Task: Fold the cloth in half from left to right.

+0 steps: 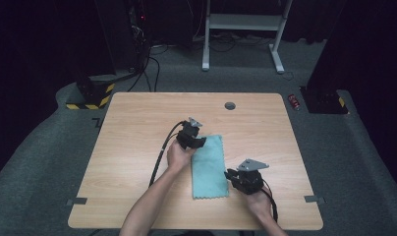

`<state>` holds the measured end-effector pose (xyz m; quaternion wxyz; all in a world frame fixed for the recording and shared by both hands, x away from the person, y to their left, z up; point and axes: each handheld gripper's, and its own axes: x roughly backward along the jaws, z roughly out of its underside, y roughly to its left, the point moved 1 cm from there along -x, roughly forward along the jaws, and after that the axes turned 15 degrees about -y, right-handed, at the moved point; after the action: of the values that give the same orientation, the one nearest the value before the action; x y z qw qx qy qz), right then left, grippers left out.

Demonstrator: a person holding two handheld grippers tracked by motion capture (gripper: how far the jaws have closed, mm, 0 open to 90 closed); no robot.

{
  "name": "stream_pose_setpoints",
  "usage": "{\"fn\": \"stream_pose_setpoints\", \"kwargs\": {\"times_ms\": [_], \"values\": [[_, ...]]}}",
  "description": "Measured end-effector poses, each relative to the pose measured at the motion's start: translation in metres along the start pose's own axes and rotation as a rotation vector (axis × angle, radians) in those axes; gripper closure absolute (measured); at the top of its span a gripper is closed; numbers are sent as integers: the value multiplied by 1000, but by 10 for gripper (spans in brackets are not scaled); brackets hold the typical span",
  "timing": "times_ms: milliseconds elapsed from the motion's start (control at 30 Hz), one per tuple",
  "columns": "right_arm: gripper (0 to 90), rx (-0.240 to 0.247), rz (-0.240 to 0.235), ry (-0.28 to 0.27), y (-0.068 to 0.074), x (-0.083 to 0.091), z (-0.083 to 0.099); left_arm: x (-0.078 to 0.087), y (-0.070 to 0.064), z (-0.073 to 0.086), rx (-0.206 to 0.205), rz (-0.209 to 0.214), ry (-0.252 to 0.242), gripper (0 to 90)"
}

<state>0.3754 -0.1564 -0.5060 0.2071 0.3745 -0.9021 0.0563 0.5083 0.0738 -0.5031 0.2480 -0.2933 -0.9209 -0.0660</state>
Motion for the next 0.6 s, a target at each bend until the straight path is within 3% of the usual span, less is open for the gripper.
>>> {"fn": "stream_pose_setpoints", "kwargs": {"times_ms": [233, 267, 333, 400, 600], "values": [[815, -22, 28, -10, -14, -27, -16, 13, 7, 19, 32, -19, 0, 520], [799, -21, 55, -16, -20, -40, -19, 17, 8, 24, 38, -32, 5, 510], [798, -12, 64, -21, -22, -45, -20, 20, 8, 28, 52, -42, 0, 502], [816, 5, 96, -5, -30, -67, -26, 27, 9, 37, 72, -50, -8, 496], [830, -2, 140, 0, -41, -97, -40, 30, 12, 40, 76, -65, -11, 485]]}}
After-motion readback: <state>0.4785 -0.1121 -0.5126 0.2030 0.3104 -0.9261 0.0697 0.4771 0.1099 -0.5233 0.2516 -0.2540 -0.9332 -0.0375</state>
